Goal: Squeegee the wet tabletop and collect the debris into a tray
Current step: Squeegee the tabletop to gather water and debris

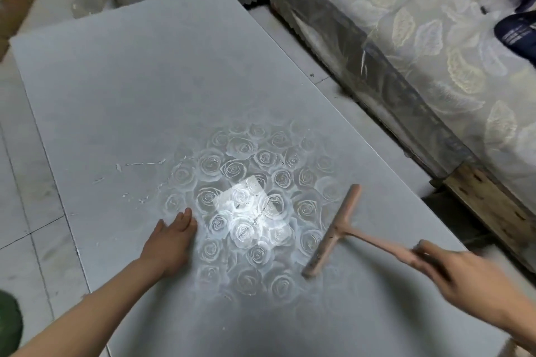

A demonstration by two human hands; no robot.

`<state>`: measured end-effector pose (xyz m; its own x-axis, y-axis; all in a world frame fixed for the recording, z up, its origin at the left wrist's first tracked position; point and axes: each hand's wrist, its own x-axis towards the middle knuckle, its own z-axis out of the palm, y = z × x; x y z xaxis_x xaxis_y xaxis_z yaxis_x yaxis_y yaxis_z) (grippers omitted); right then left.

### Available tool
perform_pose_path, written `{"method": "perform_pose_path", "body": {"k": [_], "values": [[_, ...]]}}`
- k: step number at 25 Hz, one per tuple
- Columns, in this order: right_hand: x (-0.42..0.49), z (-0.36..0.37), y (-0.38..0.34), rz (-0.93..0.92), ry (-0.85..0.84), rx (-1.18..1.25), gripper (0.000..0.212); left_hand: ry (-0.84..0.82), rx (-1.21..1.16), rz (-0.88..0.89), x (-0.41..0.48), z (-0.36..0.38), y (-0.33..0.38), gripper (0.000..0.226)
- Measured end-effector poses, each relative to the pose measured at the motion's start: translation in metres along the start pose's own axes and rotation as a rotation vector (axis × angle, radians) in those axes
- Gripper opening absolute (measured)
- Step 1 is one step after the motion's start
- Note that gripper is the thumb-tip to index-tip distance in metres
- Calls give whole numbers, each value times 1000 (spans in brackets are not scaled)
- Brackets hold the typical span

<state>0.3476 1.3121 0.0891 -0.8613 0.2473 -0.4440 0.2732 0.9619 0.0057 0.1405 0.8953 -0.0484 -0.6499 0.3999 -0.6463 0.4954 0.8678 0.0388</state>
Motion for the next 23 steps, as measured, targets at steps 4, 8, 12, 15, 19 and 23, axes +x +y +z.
{"method": "perform_pose_path", "body": {"k": [4,8,12,15,19,23], "values": [[75,9,-124,-172,-48,15,25,40,-229,54,-2,2,-18,70],[122,-21,-192,-319,-12,-78,17,335,-367,-12,-21,0,-51,69],[86,-59,-115,-167,-27,-150,45,325,-353,-183,-50,12,-90,68],[70,-47,-119,-164,-48,-145,47,220,-324,-363,-55,18,-92,66],[124,-29,-232,-337,-71,-70,16,127,-327,-508,-58,29,-104,76],[156,-64,-213,-323,-48,-218,18,111,-485,-600,-66,36,-119,100]]}}
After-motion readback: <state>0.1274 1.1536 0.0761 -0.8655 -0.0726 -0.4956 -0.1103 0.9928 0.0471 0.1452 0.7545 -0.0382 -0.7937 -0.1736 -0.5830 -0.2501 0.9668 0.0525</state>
